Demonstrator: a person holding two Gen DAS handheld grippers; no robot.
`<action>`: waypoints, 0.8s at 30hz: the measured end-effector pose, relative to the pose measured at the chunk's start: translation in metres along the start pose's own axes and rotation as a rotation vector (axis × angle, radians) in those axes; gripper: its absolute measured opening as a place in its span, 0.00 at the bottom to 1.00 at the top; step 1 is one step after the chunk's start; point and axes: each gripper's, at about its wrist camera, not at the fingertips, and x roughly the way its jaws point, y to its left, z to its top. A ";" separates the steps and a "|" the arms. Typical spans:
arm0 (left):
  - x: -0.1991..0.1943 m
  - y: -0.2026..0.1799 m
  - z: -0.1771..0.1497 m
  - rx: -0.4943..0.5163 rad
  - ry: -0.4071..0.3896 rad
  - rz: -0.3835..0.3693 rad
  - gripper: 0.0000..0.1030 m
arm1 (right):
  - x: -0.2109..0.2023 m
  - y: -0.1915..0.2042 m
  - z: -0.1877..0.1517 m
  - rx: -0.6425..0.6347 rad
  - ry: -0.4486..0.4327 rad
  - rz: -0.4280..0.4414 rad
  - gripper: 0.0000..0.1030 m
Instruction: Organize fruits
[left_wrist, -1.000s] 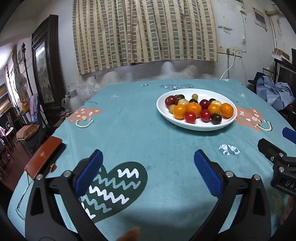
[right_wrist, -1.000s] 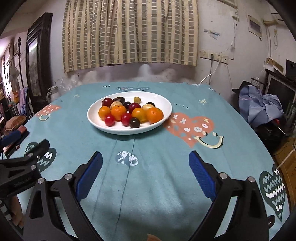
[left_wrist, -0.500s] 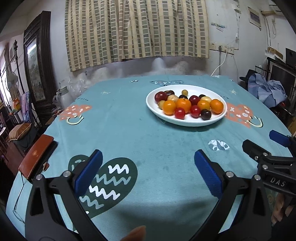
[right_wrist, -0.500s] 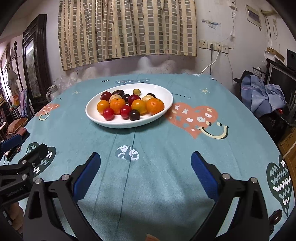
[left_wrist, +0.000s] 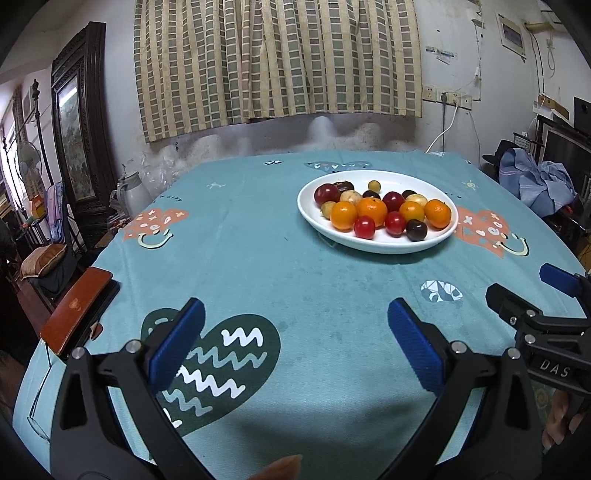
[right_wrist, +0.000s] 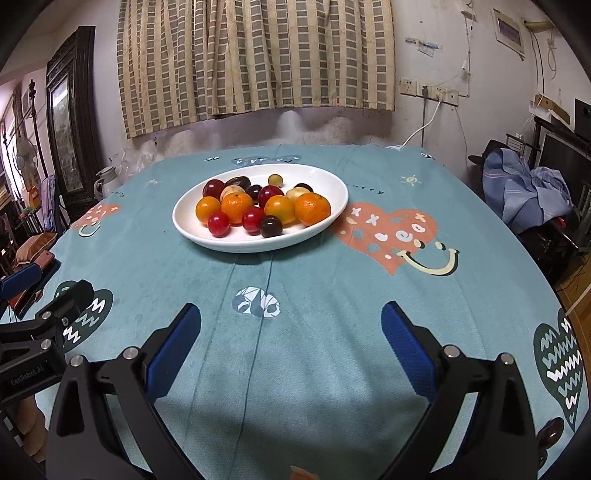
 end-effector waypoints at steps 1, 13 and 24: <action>0.000 0.000 0.000 -0.001 0.001 0.000 0.98 | 0.000 0.000 0.000 0.001 0.001 0.001 0.95; 0.000 0.002 0.000 -0.001 0.002 0.001 0.98 | 0.000 0.001 -0.001 -0.009 0.002 0.001 0.96; 0.000 0.002 -0.001 0.002 0.002 0.003 0.98 | 0.000 0.001 -0.001 -0.008 0.003 0.000 0.95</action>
